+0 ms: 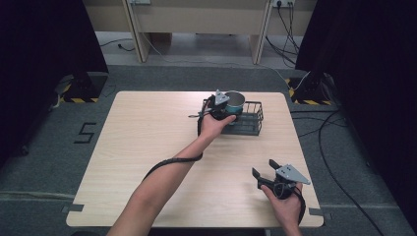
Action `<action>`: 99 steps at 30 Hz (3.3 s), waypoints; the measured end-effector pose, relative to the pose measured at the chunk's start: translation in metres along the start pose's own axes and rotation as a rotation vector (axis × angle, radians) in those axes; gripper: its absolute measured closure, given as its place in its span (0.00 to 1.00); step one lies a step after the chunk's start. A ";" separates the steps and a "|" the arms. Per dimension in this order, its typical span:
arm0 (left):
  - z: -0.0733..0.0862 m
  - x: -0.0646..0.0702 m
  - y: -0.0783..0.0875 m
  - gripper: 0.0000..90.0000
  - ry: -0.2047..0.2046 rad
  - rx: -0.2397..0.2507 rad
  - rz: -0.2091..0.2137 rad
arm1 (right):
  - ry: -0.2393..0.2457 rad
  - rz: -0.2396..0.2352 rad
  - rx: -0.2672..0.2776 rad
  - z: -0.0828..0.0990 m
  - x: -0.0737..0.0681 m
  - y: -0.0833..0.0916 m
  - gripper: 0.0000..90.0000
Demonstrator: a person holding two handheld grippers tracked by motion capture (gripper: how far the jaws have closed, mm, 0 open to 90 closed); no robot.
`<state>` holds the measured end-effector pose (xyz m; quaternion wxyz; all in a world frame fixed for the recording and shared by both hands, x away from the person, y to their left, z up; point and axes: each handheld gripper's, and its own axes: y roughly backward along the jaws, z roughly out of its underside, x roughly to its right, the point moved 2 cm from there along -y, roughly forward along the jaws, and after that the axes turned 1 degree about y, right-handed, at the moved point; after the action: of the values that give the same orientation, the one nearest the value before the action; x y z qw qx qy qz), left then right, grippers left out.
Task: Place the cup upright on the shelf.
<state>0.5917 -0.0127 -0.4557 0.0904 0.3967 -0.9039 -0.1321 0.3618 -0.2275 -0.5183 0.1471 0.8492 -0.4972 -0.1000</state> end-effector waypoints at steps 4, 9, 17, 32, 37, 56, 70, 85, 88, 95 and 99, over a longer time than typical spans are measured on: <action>0.000 0.000 0.000 0.17 0.000 0.000 -0.001 | -0.002 -0.001 0.000 0.000 0.000 0.000 0.26; 0.001 0.000 0.000 0.17 -0.002 -0.003 0.004 | -0.003 -0.001 -0.001 0.000 0.000 0.000 0.26; 0.000 0.002 0.002 0.16 -0.012 -0.014 0.018 | 0.005 -0.003 0.000 0.000 0.001 -0.001 0.26; 0.003 0.001 0.009 0.16 -0.025 -0.019 0.016 | 0.001 -0.003 -0.002 0.000 0.000 -0.001 0.25; 0.003 0.001 0.012 0.16 -0.029 -0.013 0.016 | 0.000 -0.003 -0.003 0.000 0.000 -0.001 0.25; 0.007 0.000 0.026 0.16 -0.038 -0.010 0.017 | -0.006 0.002 -0.009 0.000 -0.001 -0.001 0.25; 0.006 -0.002 0.041 0.16 -0.060 0.004 0.012 | 0.001 0.004 -0.004 0.000 0.000 -0.001 0.25; 0.008 -0.004 0.060 0.16 -0.045 0.015 0.024 | 0.008 0.011 -0.009 0.000 0.000 -0.001 0.25; 0.009 -0.004 0.065 0.16 -0.053 0.024 0.017 | 0.008 0.011 -0.009 0.000 0.000 -0.001 0.25; 0.015 -0.003 0.074 0.16 -0.049 0.030 0.030 | 0.009 0.014 -0.010 0.000 0.000 -0.001 0.25; 0.014 -0.003 0.082 0.16 -0.051 0.040 0.033 | 0.010 0.015 -0.010 0.000 0.000 -0.001 0.25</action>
<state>0.5334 0.0451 -0.4435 0.0612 0.3801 -0.9147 -0.1225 0.3629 -0.2266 -0.5186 0.1548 0.8452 -0.5023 -0.0970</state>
